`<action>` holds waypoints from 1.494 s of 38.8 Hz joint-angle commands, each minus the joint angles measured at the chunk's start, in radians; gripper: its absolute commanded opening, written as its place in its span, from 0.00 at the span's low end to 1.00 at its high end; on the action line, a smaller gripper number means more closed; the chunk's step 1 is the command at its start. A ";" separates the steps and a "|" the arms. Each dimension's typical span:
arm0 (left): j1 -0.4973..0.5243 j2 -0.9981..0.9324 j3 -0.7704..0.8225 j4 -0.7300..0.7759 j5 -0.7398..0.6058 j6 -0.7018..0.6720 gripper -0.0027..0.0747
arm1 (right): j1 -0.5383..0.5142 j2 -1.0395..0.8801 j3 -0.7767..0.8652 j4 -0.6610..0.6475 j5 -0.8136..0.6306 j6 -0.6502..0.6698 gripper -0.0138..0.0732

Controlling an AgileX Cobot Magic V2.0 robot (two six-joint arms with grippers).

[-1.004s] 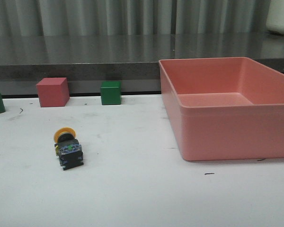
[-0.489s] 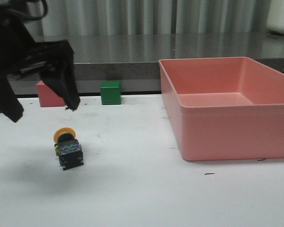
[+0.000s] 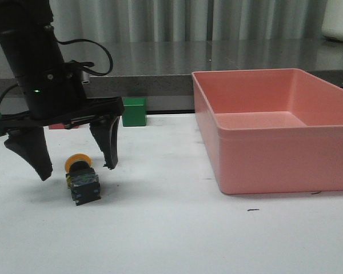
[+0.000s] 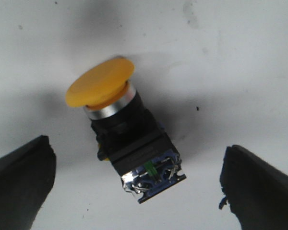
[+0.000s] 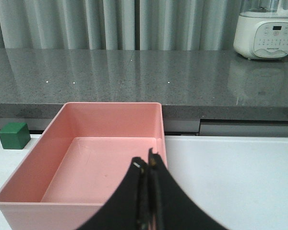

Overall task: Place and stand button with both arms
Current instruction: 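Lower the left gripper over the button and close on its body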

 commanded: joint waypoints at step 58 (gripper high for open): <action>-0.006 0.046 -0.099 -0.005 -0.010 -0.085 0.65 | -0.007 0.011 -0.026 -0.011 -0.085 -0.009 0.08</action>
